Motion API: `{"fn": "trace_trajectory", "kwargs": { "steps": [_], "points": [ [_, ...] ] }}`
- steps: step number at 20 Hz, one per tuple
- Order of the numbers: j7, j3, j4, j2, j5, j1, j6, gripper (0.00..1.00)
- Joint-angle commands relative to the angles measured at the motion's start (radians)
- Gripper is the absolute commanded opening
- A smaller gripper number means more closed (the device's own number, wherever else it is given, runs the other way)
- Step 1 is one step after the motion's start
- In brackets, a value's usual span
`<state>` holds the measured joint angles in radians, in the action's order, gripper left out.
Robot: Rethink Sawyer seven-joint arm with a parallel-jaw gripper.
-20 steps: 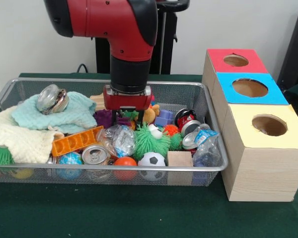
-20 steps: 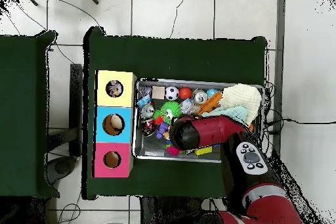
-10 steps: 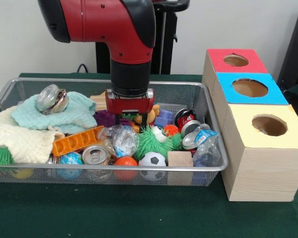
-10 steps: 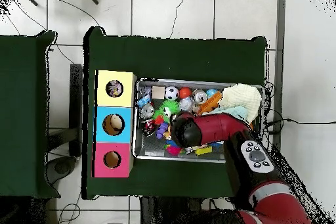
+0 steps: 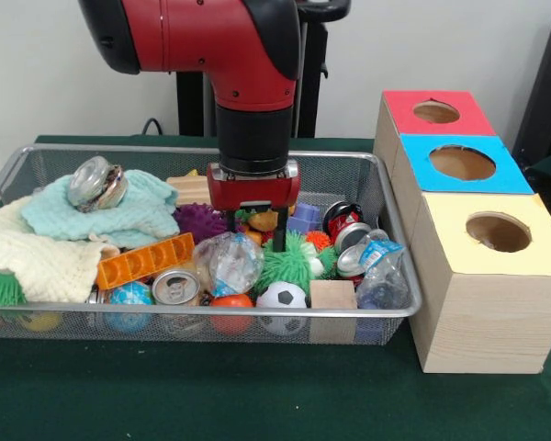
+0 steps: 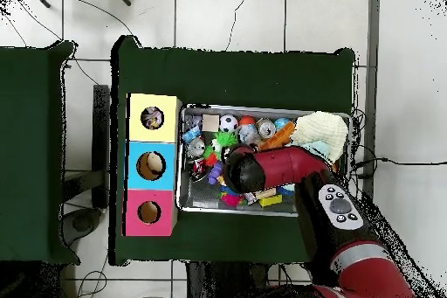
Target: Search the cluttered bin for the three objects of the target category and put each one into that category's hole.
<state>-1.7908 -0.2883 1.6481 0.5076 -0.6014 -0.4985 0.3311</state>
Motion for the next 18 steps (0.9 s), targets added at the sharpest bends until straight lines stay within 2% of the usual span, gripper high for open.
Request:
{"fn": "trace_trajectory", "kwargs": {
  "steps": [1,18],
  "points": [
    [0.006,-0.091,0.05,0.004,0.014,0.023,0.042,1.0],
    [0.004,-0.108,0.045,0.002,0.03,0.024,0.066,1.0]
  ]
}}
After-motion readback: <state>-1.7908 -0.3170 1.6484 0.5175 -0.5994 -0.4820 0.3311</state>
